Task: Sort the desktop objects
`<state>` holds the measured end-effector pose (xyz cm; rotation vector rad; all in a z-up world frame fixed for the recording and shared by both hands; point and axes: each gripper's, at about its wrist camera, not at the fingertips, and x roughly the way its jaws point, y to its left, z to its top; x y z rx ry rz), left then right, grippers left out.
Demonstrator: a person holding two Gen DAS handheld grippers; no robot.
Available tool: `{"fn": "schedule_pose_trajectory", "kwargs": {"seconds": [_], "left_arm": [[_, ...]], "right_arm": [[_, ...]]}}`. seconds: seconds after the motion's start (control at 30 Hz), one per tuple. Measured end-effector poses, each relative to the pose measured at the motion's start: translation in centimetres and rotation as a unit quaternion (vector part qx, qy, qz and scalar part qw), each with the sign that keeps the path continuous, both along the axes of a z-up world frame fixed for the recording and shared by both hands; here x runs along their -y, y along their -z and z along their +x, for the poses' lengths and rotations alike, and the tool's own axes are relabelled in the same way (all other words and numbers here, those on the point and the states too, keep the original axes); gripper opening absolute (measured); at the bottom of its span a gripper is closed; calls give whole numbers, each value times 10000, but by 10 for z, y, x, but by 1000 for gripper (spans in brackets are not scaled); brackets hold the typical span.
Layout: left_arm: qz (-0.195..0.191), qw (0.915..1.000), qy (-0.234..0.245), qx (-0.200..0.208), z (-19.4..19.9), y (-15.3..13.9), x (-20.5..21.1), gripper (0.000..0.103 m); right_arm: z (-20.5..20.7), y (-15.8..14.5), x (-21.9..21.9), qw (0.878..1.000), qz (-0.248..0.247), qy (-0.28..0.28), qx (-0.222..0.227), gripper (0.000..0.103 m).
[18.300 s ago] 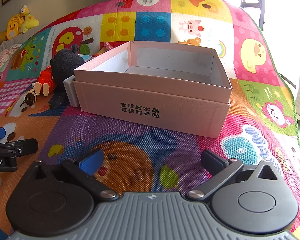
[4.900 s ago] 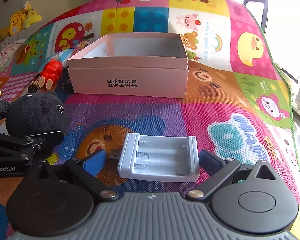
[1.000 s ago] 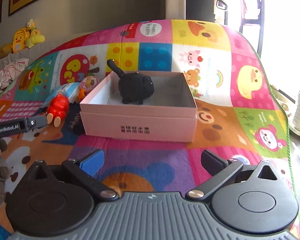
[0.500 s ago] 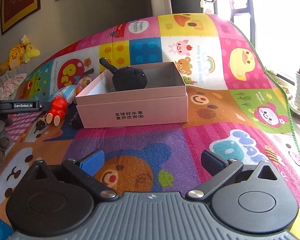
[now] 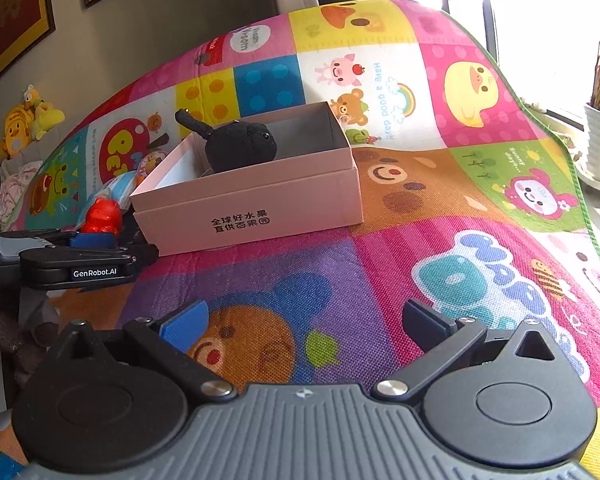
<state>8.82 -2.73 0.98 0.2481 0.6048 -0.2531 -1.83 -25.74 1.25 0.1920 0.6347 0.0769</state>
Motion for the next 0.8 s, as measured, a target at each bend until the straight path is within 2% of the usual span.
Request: {"fn": "schedule_pose_trajectory", "kwargs": {"seconds": [0.07, 0.23, 0.4, 0.53, 0.6, 0.8], "left_arm": [[85, 9999, -97, 43, -1, 1, -4, 68], [-57, 9992, -396, 5, 3, 0, -20, 68], [-73, 9998, -180, 77, 3, -1, -13, 68], [-158, 9995, -286, 39, 12, -1, -7, 69], [-235, 9993, -281, 68, 14, -2, -5, 65], [-45, 9992, -379, 106, 23, -1, -2, 63]], "right_arm": [[0, 0, 0, 10000, 15, -2, -9, 103], [2, 0, 2, 10000, 48, -18, -28, 103], [3, 1, 4, 9999, 94, 1, -71, 103], [4, 1, 4, 9999, 107, 3, -95, 103], [4, 2, 4, 9999, 124, 5, -112, 103], [6, 3, 6, 9996, 223, 32, -175, 103]]}}
